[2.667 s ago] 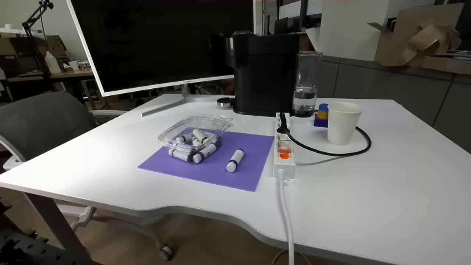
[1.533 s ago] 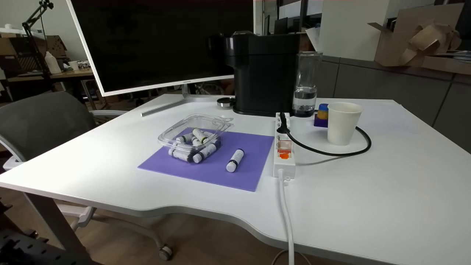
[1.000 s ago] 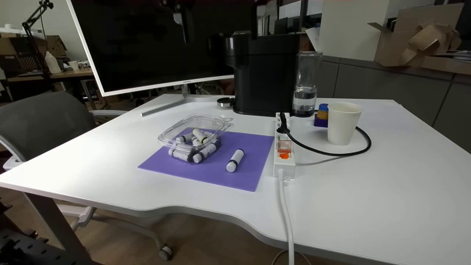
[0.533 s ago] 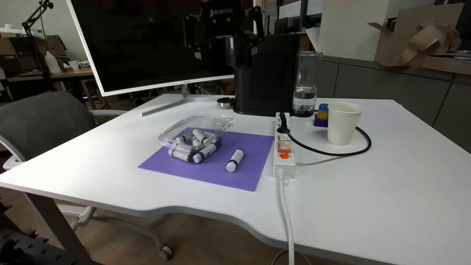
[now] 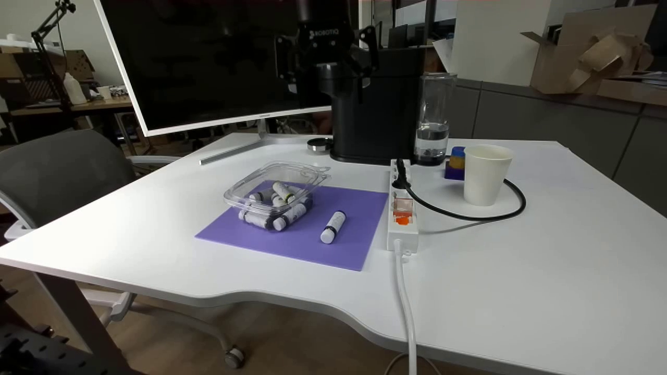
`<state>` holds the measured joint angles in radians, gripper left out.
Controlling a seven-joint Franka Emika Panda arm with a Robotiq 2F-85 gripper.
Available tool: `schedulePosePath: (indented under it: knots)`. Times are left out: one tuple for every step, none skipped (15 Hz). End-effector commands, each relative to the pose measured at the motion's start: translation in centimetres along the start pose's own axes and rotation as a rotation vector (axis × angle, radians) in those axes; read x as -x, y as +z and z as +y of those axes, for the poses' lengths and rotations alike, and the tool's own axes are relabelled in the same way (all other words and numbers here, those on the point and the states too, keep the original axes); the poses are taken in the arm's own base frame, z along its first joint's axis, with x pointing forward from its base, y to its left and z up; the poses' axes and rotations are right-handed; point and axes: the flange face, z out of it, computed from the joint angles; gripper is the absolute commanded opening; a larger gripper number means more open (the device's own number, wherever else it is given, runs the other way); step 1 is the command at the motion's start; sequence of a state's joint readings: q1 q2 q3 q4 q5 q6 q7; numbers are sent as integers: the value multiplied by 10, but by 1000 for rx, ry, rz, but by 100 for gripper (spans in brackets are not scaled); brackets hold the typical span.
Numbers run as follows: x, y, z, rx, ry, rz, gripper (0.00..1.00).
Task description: Remove the over of the colourless bowl
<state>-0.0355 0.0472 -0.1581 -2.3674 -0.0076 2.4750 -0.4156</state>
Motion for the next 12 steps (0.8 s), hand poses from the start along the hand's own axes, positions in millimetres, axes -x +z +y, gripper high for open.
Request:
schedulePosePath:
  knots:
    - [-19, 27, 9, -39, -8, -76, 100]
    - [-24, 36, 10, -59, -12, -98, 100]
    - [-30, 46, 11, -78, -24, -123, 100]
    - [-37, 57, 14, -84, -20, -142, 100]
    - [-44, 66, 15, -89, -26, -155, 100]
    - [-52, 76, 16, -100, -34, -168, 100]
    - [-61, 85, 16, -106, -42, -175, 100]
    - [-69, 93, 15, -116, -53, -178, 100]
    - [-77, 100, 14, -121, -66, -184, 100]
    - [-86, 106, 11, -128, -81, -194, 100]
    - [-93, 112, 9, -134, -97, -203, 100]
    - [-100, 118, 5, -139, -107, -212, 100]
